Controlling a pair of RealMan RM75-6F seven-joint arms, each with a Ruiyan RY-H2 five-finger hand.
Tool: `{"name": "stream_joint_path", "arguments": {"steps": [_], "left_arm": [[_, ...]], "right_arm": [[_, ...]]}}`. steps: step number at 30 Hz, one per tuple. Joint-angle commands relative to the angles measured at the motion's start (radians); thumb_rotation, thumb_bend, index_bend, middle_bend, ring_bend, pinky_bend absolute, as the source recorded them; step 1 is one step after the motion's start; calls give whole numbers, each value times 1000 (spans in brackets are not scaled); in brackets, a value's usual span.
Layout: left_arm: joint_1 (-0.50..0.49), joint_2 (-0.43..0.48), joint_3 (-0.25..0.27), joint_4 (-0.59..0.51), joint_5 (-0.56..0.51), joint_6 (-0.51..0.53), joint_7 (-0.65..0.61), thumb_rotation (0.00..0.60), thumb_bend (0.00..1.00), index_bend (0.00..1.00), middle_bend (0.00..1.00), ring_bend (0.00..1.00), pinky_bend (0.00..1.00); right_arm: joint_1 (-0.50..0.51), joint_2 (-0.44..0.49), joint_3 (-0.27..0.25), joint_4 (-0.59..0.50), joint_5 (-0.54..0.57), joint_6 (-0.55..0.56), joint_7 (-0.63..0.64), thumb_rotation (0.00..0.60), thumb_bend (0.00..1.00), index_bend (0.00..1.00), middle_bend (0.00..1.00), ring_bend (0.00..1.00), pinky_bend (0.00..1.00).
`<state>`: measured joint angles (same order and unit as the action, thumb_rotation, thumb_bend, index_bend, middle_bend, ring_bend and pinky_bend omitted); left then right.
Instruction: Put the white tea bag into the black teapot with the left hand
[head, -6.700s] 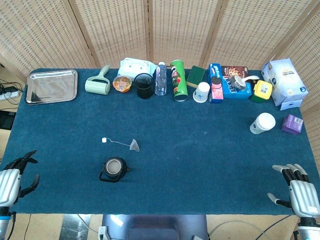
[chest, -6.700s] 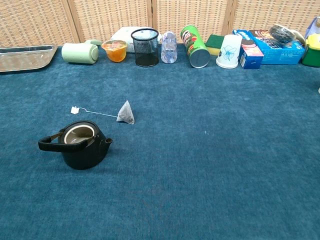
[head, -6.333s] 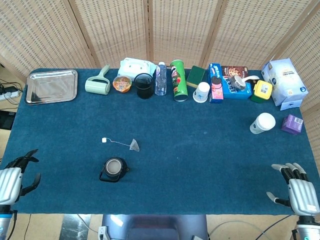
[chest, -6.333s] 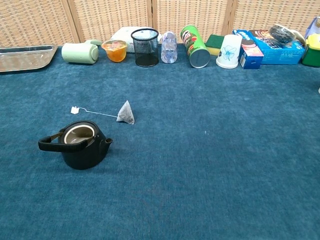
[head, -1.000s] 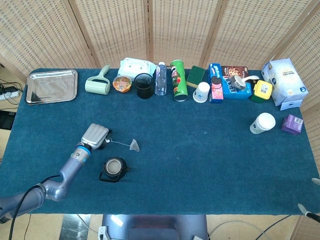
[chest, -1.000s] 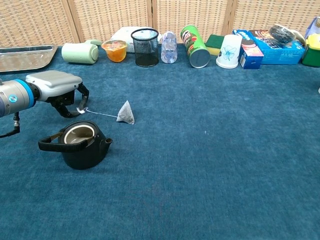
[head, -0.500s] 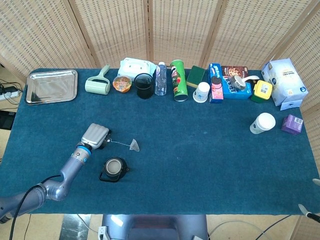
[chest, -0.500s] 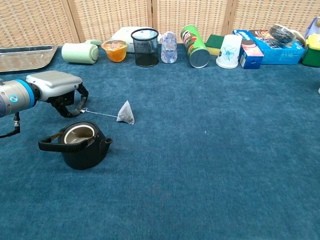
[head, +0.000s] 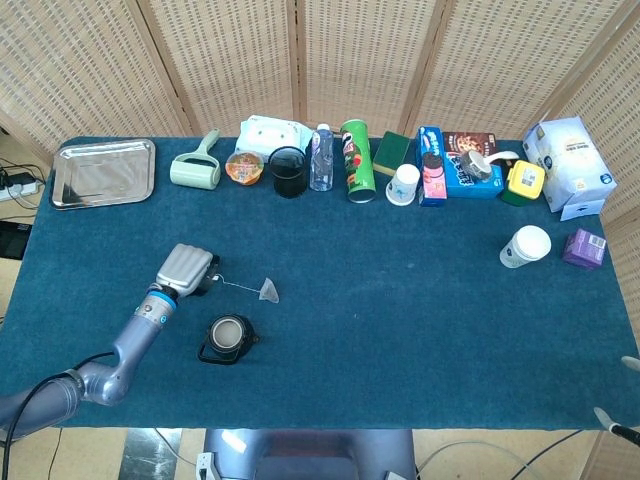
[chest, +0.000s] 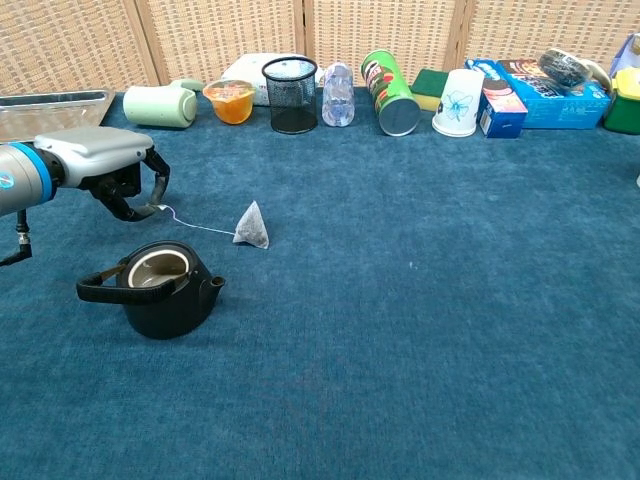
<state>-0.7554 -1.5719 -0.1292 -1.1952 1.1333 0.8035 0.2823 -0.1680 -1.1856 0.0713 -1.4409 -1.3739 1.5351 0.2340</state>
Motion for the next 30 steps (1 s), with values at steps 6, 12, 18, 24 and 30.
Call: {"name": "stream_joint_path", "arguments": {"steps": [6, 12, 18, 24, 30], "left_arm": [[46, 101, -31, -158, 30, 74, -111, 600, 514, 665, 1000, 1000, 950], [70, 174, -49, -275, 68, 123, -184, 600, 519, 677, 1000, 1000, 951], [86, 232, -69, -371, 95, 156, -250, 600, 520, 679, 1000, 1000, 950], [95, 289, -81, -458, 128, 177, -297, 600, 521, 679, 1000, 1000, 950], [110, 351, -88, -548, 161, 206, -340, 600, 521, 679, 1000, 1000, 950]], "right_arm": [[2, -5, -2, 9, -9, 0, 11, 600, 186, 248, 274, 191, 154], [4, -12, -5, 20, -19, -2, 28, 600, 186, 248, 273, 191, 154], [3, -18, -7, 34, -22, -2, 47, 600, 185, 248, 274, 191, 154], [2, -29, -9, 56, -19, -11, 74, 600, 185, 248, 274, 191, 154], [5, -44, -13, 83, -23, -24, 102, 600, 185, 249, 273, 191, 154]]}}
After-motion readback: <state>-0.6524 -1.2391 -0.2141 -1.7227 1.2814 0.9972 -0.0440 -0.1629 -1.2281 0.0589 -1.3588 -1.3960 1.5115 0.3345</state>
